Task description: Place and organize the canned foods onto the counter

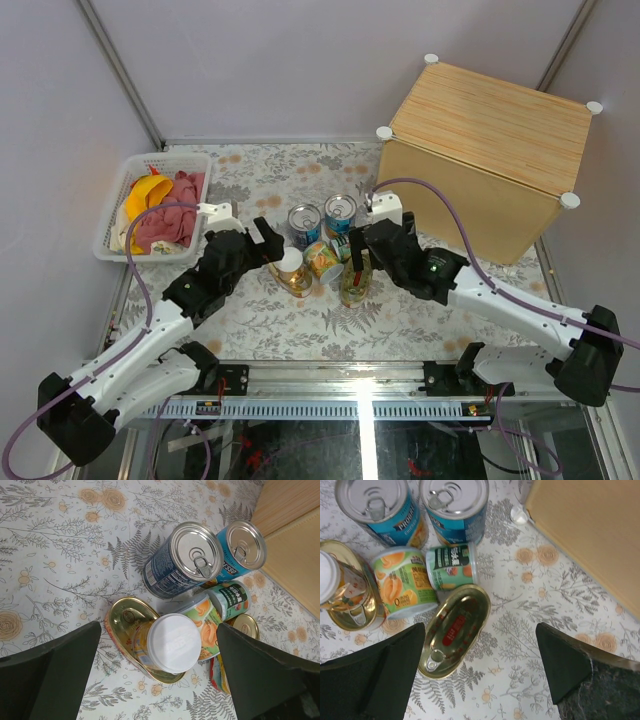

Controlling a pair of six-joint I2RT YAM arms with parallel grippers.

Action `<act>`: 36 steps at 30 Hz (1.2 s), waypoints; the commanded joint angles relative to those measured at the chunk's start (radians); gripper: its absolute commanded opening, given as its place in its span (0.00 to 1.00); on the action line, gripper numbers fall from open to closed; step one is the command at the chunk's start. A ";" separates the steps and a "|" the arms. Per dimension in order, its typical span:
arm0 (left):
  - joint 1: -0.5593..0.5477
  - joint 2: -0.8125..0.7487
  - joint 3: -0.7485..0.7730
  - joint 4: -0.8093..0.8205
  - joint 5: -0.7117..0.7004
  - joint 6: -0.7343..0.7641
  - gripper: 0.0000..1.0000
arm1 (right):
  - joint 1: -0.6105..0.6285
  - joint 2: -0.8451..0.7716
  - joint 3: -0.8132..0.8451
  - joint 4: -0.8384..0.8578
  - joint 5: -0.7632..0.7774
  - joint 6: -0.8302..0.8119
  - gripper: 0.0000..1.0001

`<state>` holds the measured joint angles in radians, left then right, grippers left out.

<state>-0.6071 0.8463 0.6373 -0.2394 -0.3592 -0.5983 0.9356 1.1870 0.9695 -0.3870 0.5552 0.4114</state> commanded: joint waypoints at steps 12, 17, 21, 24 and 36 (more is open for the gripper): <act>-0.002 0.019 0.018 0.068 0.081 0.034 1.00 | -0.018 0.180 0.104 0.294 -0.018 -0.151 0.97; -0.003 0.048 0.045 0.051 0.102 0.048 1.00 | -0.070 0.293 0.168 0.300 -0.074 -0.131 0.98; -0.001 0.050 0.049 0.052 0.123 0.062 1.00 | -0.110 0.337 0.169 0.339 -0.109 -0.130 0.99; 0.002 0.052 0.053 0.050 0.139 0.068 1.00 | -0.135 0.348 0.164 0.357 -0.158 -0.131 0.99; 0.035 0.050 0.042 0.051 0.170 0.059 1.00 | -0.176 0.407 0.155 0.432 -0.258 -0.172 0.99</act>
<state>-0.5873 0.8986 0.6579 -0.2245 -0.2150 -0.5514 0.7765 1.5776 1.0935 -0.0238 0.3355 0.2634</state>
